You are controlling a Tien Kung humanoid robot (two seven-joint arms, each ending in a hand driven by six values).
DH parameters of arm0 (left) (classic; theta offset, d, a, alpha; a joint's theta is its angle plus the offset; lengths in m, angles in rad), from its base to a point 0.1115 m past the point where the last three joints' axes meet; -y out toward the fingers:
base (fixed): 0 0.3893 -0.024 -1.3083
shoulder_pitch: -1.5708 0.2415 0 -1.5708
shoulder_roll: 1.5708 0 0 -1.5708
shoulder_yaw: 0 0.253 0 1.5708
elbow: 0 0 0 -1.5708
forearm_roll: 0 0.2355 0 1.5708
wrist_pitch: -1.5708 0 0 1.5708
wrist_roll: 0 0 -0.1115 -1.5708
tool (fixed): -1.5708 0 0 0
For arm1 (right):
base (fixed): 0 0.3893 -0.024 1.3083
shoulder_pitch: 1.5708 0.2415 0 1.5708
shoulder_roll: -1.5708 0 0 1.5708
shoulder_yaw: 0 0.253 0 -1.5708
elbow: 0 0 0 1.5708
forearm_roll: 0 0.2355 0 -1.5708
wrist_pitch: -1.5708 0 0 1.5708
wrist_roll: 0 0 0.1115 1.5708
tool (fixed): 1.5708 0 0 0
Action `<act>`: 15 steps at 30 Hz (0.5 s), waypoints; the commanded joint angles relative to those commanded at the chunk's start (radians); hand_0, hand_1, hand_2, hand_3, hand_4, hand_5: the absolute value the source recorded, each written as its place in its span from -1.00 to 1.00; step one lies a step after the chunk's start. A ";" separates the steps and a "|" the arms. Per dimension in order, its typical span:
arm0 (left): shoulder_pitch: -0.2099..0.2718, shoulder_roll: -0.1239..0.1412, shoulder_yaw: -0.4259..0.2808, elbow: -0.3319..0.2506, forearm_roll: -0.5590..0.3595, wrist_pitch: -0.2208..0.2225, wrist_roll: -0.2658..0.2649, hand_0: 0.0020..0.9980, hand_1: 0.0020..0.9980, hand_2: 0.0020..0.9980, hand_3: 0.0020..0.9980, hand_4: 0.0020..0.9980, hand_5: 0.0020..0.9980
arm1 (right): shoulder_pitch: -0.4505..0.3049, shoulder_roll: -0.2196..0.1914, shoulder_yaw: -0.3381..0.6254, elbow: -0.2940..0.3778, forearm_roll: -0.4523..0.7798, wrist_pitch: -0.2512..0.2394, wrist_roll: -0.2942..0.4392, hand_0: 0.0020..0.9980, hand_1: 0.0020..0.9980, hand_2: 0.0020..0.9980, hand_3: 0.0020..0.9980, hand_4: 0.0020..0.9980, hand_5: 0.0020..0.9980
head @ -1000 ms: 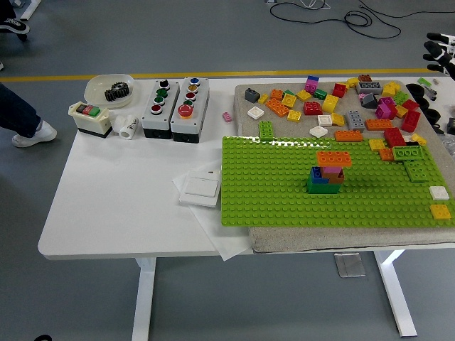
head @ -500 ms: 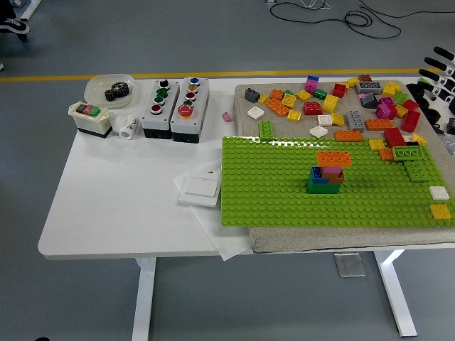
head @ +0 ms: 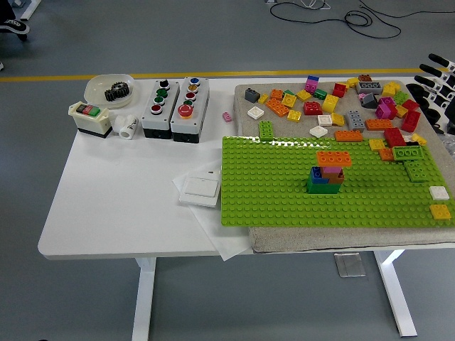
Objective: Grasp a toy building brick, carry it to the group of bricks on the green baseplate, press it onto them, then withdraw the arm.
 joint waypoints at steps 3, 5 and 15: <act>-0.001 0.000 -0.001 0.000 0.000 0.001 -0.002 0.70 0.70 0.65 0.26 0.44 0.23 | -0.002 -0.003 0.001 -0.001 -0.001 -0.001 0.000 0.70 0.62 0.68 0.73 1.00 0.96; -0.001 0.000 0.001 0.001 0.000 0.004 -0.002 0.70 0.70 0.65 0.26 0.44 0.23 | -0.002 -0.004 0.001 -0.001 -0.001 -0.001 0.000 0.71 0.62 0.68 0.73 1.00 0.97; -0.007 0.000 0.007 0.002 0.000 0.008 -0.001 0.70 0.70 0.65 0.26 0.44 0.24 | -0.002 -0.002 0.001 -0.003 -0.003 0.001 -0.003 0.71 0.62 0.68 0.73 1.00 0.97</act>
